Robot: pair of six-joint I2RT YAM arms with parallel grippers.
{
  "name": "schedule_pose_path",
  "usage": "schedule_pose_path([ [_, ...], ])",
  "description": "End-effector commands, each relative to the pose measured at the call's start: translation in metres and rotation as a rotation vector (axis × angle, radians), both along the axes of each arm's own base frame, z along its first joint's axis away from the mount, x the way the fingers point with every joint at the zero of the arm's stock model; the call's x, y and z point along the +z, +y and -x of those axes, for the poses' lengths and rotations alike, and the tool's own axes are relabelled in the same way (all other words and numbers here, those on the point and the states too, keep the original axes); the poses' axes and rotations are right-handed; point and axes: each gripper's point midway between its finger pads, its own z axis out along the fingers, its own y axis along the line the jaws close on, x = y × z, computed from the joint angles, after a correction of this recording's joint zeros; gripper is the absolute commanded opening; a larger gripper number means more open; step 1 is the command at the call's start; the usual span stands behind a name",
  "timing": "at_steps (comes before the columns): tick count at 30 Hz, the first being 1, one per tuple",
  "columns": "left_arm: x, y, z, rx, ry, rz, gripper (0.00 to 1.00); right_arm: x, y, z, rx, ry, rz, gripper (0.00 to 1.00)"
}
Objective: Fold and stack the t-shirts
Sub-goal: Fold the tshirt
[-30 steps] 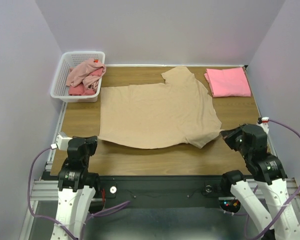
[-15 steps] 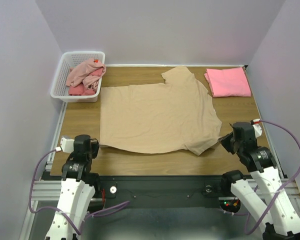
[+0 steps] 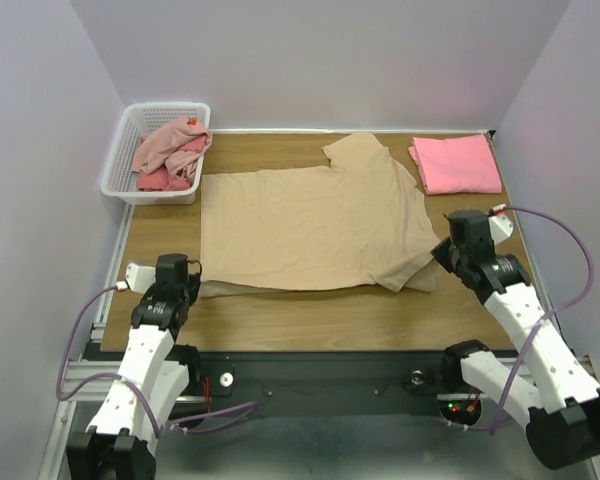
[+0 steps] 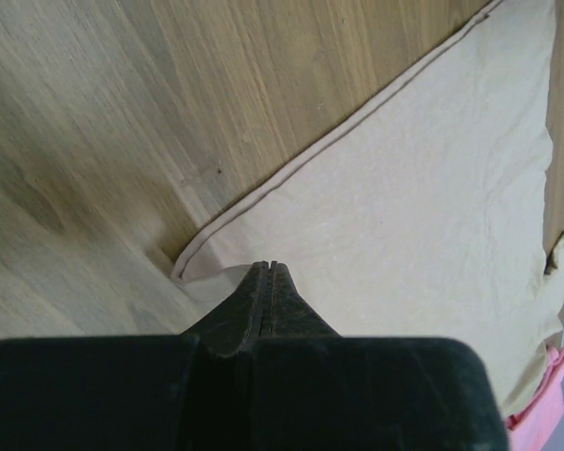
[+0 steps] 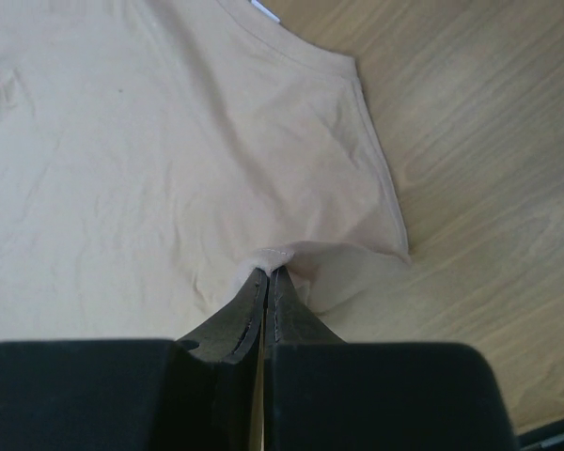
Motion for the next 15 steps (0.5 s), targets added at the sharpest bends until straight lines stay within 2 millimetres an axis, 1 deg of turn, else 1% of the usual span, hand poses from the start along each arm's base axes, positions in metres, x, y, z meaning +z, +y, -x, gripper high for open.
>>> schedule_pose_path([
  [1, 0.020, 0.008, -0.026, 0.030, -0.082, -0.042, 0.00, 0.032, -0.005, -0.037, -0.026, -0.126, 0.049, 0.00],
  [2, 0.023, 0.009, -0.030, 0.031, -0.094, -0.047, 0.00, 0.030, -0.004, -0.045, -0.028, -0.118, 0.056, 0.00],
  [4, 0.018, 0.011, -0.034, 0.035, -0.064, -0.062, 0.00, 0.029, -0.004, -0.054, -0.028, -0.110, 0.076, 0.00],
  [5, 0.018, 0.012, -0.036, 0.038, -0.060, -0.070, 0.00, 0.032, -0.003, -0.060, -0.027, -0.121, 0.078, 0.00],
  [6, 0.017, 0.013, -0.038, 0.039, -0.049, -0.076, 0.00, 0.027, -0.002, -0.066, -0.020, -0.104, 0.087, 0.00],
  [7, 0.011, 0.013, -0.039, 0.040, -0.025, -0.083, 0.00, 0.031, -0.001, -0.071, -0.011, -0.113, 0.098, 0.00],
  [9, 0.012, 0.013, -0.045, 0.036, -0.021, -0.089, 0.00, 0.033, 0.001, -0.083, 0.008, -0.124, 0.116, 0.00],
  [10, 0.010, 0.015, -0.048, 0.042, -0.012, -0.094, 0.00, 0.033, 0.002, -0.091, 0.021, -0.121, 0.139, 0.00],
  [15, 0.008, 0.016, -0.058, 0.041, -0.007, -0.103, 0.00, 0.032, 0.005, -0.112, 0.061, -0.117, 0.186, 0.00],
])
